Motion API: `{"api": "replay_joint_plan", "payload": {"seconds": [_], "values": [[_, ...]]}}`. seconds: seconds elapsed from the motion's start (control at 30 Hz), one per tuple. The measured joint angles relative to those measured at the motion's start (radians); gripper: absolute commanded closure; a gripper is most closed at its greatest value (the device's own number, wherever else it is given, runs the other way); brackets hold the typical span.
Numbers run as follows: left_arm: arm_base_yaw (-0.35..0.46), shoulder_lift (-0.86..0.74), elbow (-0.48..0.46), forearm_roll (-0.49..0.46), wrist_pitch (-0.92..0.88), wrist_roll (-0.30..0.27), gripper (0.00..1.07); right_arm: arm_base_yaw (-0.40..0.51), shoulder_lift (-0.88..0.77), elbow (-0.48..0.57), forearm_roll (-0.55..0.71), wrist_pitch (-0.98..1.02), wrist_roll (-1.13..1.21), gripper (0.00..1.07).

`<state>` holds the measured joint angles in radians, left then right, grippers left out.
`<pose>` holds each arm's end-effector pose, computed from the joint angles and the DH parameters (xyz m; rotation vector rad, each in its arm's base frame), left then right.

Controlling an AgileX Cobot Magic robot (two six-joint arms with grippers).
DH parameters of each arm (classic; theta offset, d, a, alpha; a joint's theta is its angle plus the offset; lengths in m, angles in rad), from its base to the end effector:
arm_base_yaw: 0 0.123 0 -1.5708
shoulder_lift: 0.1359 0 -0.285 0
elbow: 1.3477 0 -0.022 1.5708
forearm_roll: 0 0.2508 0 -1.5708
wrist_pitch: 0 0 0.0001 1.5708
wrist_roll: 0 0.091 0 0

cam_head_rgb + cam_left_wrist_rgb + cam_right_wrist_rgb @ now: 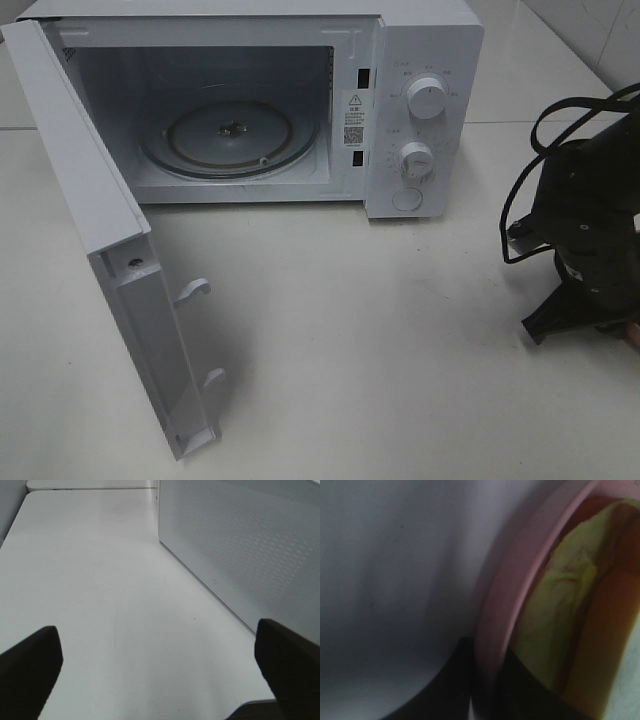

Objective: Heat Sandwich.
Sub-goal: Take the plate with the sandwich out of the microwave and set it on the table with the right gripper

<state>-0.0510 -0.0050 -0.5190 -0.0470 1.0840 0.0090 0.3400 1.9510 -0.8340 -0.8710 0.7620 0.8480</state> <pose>-0.0091 -0.0033 0.2807 0.0648 2.0427 -0.0824 0.2874 0.0506 0.0900 -0.2974 2.8948 -0.8109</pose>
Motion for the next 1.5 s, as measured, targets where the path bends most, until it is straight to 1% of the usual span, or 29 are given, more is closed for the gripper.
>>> {"api": "replay_joint_plan", "payload": {"seconds": [0.13,0.23,0.27,0.4,0.43,0.47,0.53,0.57,0.67,0.7,0.73,0.8,0.83,0.87,0.9,0.97,1.0,1.07,1.17,1.23,1.3,1.33,1.43,1.47,1.5], "values": [[0.0,0.0,0.0,0.0,0.0,0.0,0.07,0.0,0.006,0.0,-0.009,0.0,0.002,0.99],[0.0,0.0,0.0,0.0,0.0,0.0,0.07,0.0,0.007,0.0,-0.014,0.0,0.002,0.93],[0.0,0.0,0.0,0.0,0.0,0.0,0.07,0.0,0.007,0.0,-0.014,0.0,0.002,0.93],[0.0,0.0,0.0,0.0,0.0,0.0,0.07,0.0,0.007,0.0,-0.015,0.009,0.003,0.81],[0.0,0.0,0.0,0.0,0.0,0.0,0.07,0.0,0.007,0.0,-0.015,0.009,0.003,0.81],[0.0,0.0,0.0,0.0,0.0,0.0,0.07,0.0,0.006,0.0,-0.014,0.01,0.003,0.75],[0.0,0.0,0.0,0.0,0.0,0.0,0.07,0.0,0.001,0.0,-0.011,0.011,0.002,0.71],[0.0,0.0,0.0,0.0,0.0,0.0,0.07,0.0,0.001,0.0,-0.011,0.011,0.002,0.71],[0.0,0.0,0.0,0.0,0.0,0.0,0.07,0.0,-0.023,0.0,0.009,0.01,-0.007,0.63],[0.0,0.0,0.0,0.0,0.0,0.0,0.07,0.0,-0.023,0.0,0.009,0.01,-0.007,0.63],[0.0,0.0,0.0,0.0,0.0,0.0,0.07,0.0,-0.046,0.0,0.027,0.01,-0.029,0.59],[0.0,0.0,0.0,0.0,0.0,0.0,0.07,0.0,-0.072,0.001,0.053,0.01,-0.06,0.53],[0.0,0.0,0.0,0.0,0.0,0.0,0.07,0.0,-0.102,0.001,0.081,0.009,-0.099,0.51],[0.0,0.0,0.0,0.0,0.0,0.0,0.07,0.0,-0.102,0.001,0.081,0.009,-0.099,0.51],[0.0,0.0,0.0,0.0,0.0,0.0,0.07,0.0,-0.114,0.001,0.092,0.009,-0.117,0.46],[0.0,0.0,0.0,0.0,0.0,0.0,0.07,0.0,-0.143,0.001,0.119,0.01,-0.162,0.4],[0.0,0.0,0.0,0.0,0.0,0.0,0.07,0.0,-0.18,0.001,0.15,0.01,-0.199,0.36],[0.0,0.0,0.0,0.0,0.0,0.0,0.07,0.0,-0.199,0.001,0.166,0.009,-0.22,0.34],[0.0,0.0,0.0,0.0,0.0,0.0,0.07,0.0,-0.278,0.002,0.242,0.009,-0.301,0.29],[0.0,0.0,0.0,0.0,0.0,0.0,0.07,0.0,-0.293,0.002,0.259,0.009,-0.317,0.29],[0.0,0.0,0.0,0.0,0.0,0.0,0.07,0.0,-0.354,0.002,0.323,0.009,-0.368,0.3],[0.0,0.0,0.0,0.0,0.0,0.0,0.07,0.0,-0.354,0.002,0.323,0.009,-0.368,0.3],[0.0,0.0,0.0,0.0,0.0,0.0,0.07,0.0,-0.41,0.002,0.384,0.016,-0.405,0.31],[0.0,0.0,0.0,0.0,0.0,0.0,0.07,0.0,-0.448,0.002,0.426,0.024,-0.432,0.31],[0.0,0.0,0.0,0.0,0.0,0.0,0.07,0.0,-0.448,0.002,0.426,0.024,-0.432,0.31]]}}
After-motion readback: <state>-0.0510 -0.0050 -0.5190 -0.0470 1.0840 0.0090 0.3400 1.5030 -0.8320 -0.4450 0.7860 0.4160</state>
